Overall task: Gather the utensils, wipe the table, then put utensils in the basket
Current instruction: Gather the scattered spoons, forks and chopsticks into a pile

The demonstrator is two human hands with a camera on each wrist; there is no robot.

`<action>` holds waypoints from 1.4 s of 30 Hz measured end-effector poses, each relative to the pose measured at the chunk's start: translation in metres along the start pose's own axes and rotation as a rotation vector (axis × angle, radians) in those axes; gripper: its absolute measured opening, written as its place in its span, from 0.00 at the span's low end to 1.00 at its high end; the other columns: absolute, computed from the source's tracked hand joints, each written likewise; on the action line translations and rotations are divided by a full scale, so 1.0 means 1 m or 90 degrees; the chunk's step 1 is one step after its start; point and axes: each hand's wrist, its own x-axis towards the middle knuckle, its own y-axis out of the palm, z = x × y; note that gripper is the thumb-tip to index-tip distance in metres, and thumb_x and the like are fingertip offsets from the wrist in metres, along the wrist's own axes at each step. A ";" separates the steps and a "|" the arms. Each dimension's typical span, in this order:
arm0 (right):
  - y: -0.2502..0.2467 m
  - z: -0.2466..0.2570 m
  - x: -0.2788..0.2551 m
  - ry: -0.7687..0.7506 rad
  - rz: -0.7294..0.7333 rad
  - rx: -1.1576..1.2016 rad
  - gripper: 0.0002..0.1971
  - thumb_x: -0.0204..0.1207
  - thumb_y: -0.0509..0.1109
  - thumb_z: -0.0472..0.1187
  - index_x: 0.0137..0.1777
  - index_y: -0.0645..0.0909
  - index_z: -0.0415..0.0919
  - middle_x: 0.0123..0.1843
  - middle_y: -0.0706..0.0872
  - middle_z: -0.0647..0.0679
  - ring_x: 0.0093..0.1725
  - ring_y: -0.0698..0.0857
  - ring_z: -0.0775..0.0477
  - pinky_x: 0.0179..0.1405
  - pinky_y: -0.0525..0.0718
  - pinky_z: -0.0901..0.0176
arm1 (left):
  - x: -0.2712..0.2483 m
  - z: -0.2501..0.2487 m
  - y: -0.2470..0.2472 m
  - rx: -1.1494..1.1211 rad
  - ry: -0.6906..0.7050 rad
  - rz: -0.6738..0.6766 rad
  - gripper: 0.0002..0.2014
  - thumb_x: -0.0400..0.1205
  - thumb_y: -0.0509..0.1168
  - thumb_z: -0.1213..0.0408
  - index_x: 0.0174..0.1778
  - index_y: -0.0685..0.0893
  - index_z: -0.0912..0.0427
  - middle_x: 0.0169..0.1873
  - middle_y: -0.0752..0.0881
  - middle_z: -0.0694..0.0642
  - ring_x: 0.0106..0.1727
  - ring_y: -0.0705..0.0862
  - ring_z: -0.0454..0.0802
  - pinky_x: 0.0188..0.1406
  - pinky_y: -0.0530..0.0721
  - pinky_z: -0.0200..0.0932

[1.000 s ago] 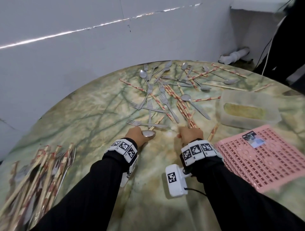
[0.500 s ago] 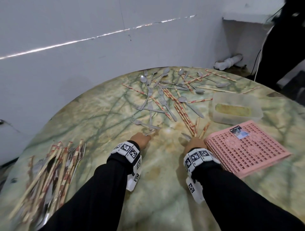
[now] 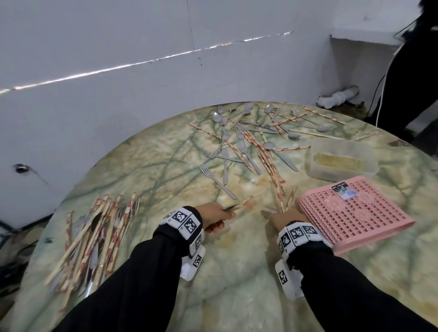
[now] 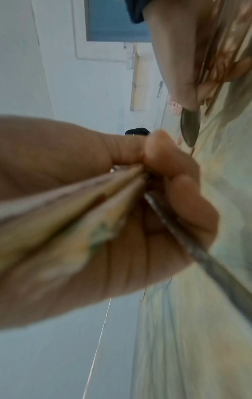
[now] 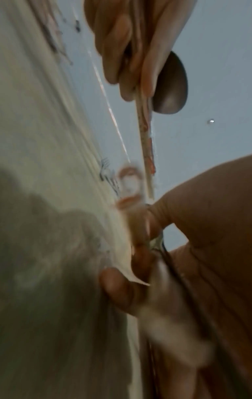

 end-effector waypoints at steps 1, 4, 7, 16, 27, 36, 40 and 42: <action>0.000 -0.001 0.003 -0.006 -0.004 0.016 0.23 0.77 0.67 0.45 0.68 0.74 0.31 0.67 0.79 0.36 0.67 0.79 0.37 0.56 0.76 0.54 | 0.000 0.000 0.000 -0.055 0.031 -0.029 0.10 0.85 0.59 0.59 0.38 0.73 0.57 0.24 0.73 0.54 0.14 0.70 0.41 0.14 0.64 0.31; -0.004 -0.001 0.004 -0.014 -0.012 0.053 0.30 0.74 0.69 0.54 0.64 0.76 0.27 0.58 0.82 0.34 0.58 0.81 0.37 0.50 0.74 0.53 | -0.001 0.001 0.000 -0.183 0.107 -0.131 0.12 0.86 0.57 0.62 0.35 0.72 0.58 0.24 0.73 0.54 0.11 0.70 0.39 0.12 0.65 0.29; -0.003 0.000 0.010 -0.018 -0.031 0.131 0.26 0.74 0.68 0.49 0.63 0.76 0.27 0.57 0.84 0.31 0.57 0.83 0.33 0.56 0.80 0.48 | 0.000 0.002 -0.001 -0.240 0.132 -0.186 0.13 0.86 0.56 0.62 0.35 0.71 0.59 0.24 0.71 0.54 0.10 0.69 0.38 0.12 0.66 0.29; -0.004 0.026 0.030 -0.037 -0.062 0.276 0.12 0.76 0.62 0.43 0.48 0.81 0.35 0.38 0.81 0.37 0.39 0.81 0.37 0.42 0.80 0.48 | 0.022 0.004 -0.006 -0.328 0.075 -0.382 0.12 0.78 0.69 0.61 0.33 0.74 0.61 0.23 0.70 0.54 0.22 0.67 0.51 0.26 0.69 0.41; -0.009 0.075 0.075 -0.076 -0.071 0.104 0.13 0.74 0.69 0.33 0.54 0.79 0.23 0.53 0.86 0.34 0.52 0.85 0.37 0.43 0.78 0.56 | 0.079 -0.010 -0.013 -0.099 0.008 -0.433 0.11 0.78 0.68 0.67 0.53 0.85 0.69 0.50 0.86 0.65 0.52 0.85 0.60 0.42 0.75 0.42; 0.005 0.084 0.097 -0.115 -0.103 -0.091 0.13 0.79 0.62 0.36 0.60 0.74 0.29 0.64 0.77 0.34 0.60 0.81 0.36 0.53 0.79 0.51 | 0.112 -0.007 -0.004 0.039 0.025 -0.408 0.21 0.73 0.70 0.46 0.51 0.87 0.60 0.50 0.84 0.61 0.44 0.86 0.58 0.43 0.86 0.49; 0.002 0.079 0.092 -0.120 -0.098 -0.085 0.10 0.77 0.67 0.37 0.53 0.78 0.30 0.56 0.85 0.35 0.53 0.85 0.36 0.45 0.79 0.52 | 0.109 -0.007 -0.003 0.120 0.024 -0.418 0.20 0.77 0.68 0.48 0.53 0.85 0.62 0.52 0.78 0.61 0.46 0.85 0.61 0.42 0.84 0.48; 0.000 0.077 0.083 -0.141 -0.087 -0.095 0.11 0.77 0.68 0.37 0.52 0.79 0.29 0.54 0.86 0.35 0.54 0.85 0.35 0.46 0.80 0.53 | 0.106 -0.008 -0.003 0.115 0.032 -0.416 0.15 0.77 0.67 0.53 0.54 0.86 0.58 0.53 0.76 0.59 0.47 0.84 0.60 0.46 0.85 0.50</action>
